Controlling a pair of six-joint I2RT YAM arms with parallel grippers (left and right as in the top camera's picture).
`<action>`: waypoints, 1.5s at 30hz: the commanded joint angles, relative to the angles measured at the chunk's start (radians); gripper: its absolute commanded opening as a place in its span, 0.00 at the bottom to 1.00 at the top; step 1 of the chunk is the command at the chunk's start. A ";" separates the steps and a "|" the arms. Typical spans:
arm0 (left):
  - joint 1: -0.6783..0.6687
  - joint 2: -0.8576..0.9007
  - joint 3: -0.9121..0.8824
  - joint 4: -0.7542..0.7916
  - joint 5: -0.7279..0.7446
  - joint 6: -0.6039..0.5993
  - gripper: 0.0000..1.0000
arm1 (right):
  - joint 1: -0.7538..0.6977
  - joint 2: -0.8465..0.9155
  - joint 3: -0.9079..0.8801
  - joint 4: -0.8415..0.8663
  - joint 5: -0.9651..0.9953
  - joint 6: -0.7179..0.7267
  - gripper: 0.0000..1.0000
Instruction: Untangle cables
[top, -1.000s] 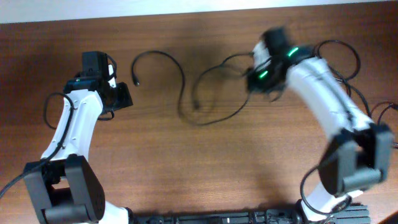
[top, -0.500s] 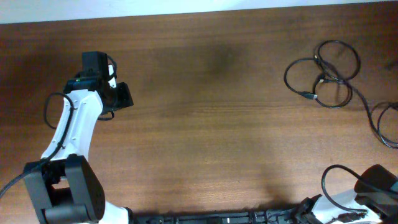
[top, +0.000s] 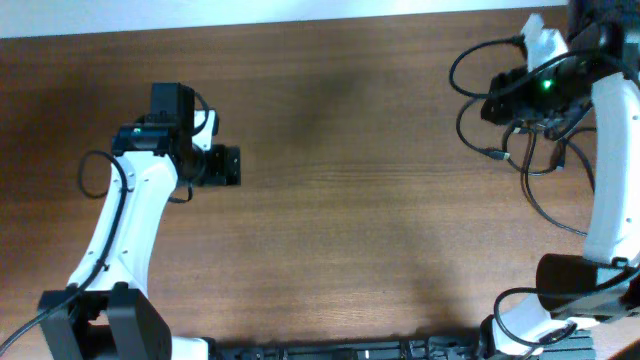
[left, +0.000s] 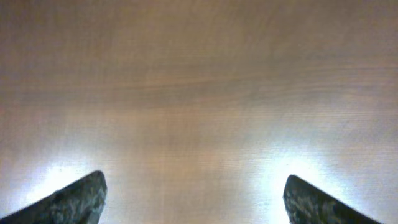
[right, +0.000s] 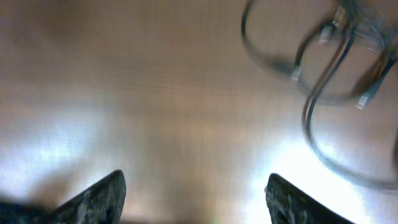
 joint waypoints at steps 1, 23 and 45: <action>0.013 -0.010 0.002 -0.143 -0.031 -0.050 0.93 | 0.005 -0.021 -0.167 -0.015 0.036 0.035 0.72; 0.010 -1.085 -0.470 0.167 0.012 0.031 0.99 | 0.005 -1.123 -0.974 0.529 0.014 0.036 0.99; 0.010 -1.085 -0.470 0.167 0.012 0.031 0.99 | 0.156 -1.773 -2.072 1.823 0.194 0.035 0.99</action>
